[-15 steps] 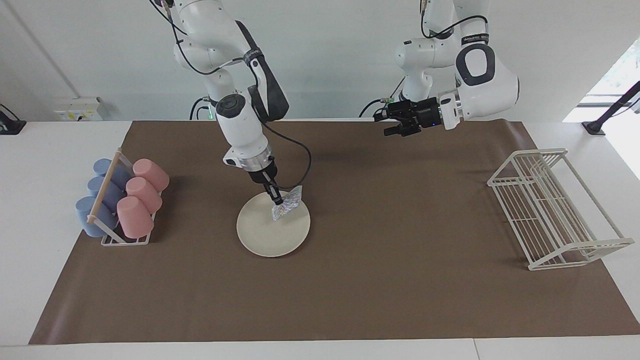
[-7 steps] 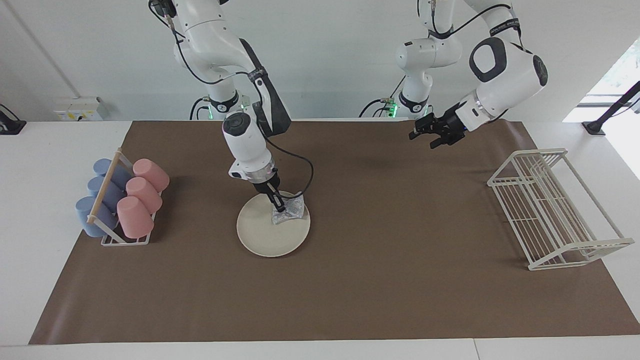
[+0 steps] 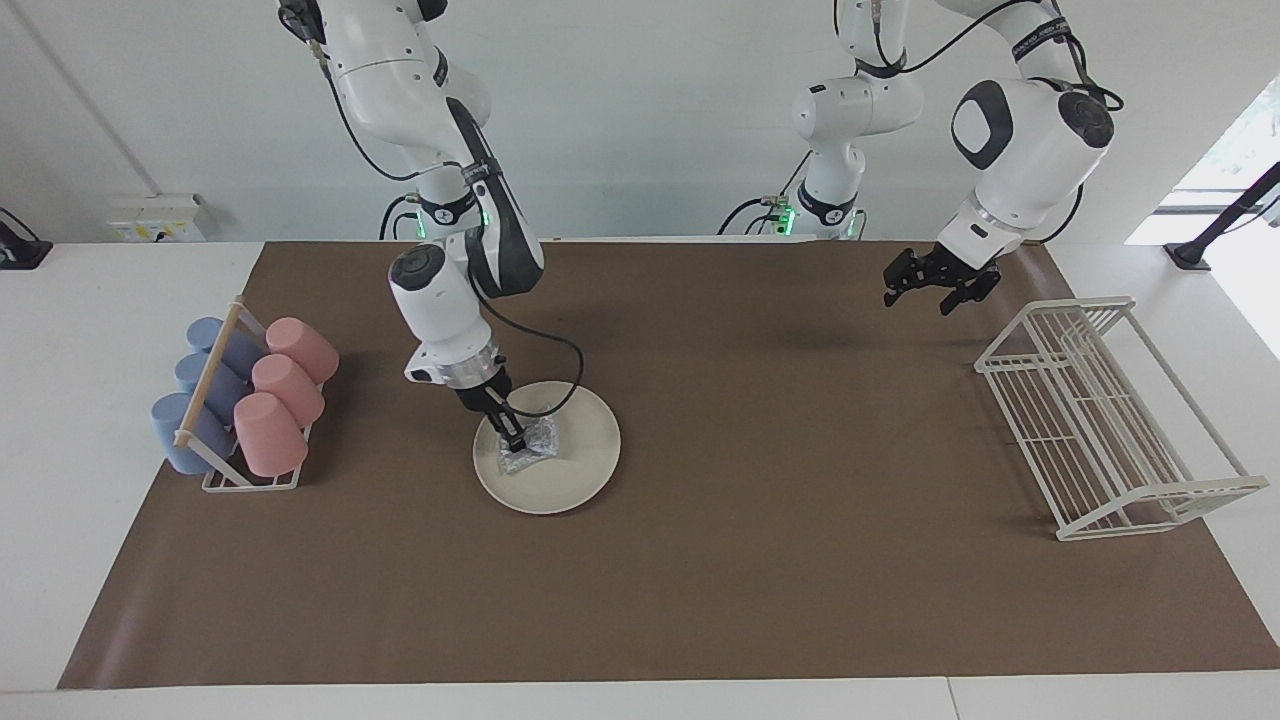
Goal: Wipe plate with sponge
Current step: 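Wipe the plate surface with the sponge in the right gripper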
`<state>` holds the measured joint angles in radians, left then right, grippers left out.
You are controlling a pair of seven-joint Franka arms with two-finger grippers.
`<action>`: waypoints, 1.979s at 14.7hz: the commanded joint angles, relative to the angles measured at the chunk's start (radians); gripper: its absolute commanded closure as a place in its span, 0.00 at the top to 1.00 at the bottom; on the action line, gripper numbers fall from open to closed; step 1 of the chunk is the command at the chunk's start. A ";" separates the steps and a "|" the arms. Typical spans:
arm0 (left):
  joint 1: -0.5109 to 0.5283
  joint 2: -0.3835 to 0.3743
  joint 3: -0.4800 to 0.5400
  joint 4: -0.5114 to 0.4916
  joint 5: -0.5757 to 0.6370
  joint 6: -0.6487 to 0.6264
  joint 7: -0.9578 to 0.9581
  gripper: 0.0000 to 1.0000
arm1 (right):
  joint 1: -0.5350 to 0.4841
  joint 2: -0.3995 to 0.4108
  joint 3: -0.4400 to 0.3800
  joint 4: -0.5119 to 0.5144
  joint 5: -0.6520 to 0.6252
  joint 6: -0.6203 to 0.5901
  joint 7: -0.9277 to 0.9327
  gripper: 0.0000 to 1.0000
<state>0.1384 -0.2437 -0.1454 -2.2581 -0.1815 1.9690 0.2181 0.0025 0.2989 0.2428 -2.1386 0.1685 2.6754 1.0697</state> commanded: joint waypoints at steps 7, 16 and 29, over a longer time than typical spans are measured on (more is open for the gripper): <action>0.023 0.009 -0.013 0.008 0.027 0.016 -0.013 1.00 | 0.128 0.051 0.009 -0.004 0.003 0.067 0.186 0.00; 0.009 0.009 -0.014 0.008 0.027 0.017 -0.055 1.00 | 0.039 0.078 0.006 0.013 0.002 0.100 -0.003 0.00; 0.009 0.009 -0.014 0.008 0.027 0.016 -0.065 1.00 | 0.200 0.071 0.009 0.009 0.003 0.093 0.343 0.00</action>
<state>0.1502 -0.2431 -0.1577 -2.2581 -0.1764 1.9737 0.1810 0.1791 0.3291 0.2494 -2.1260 0.1725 2.7623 1.3415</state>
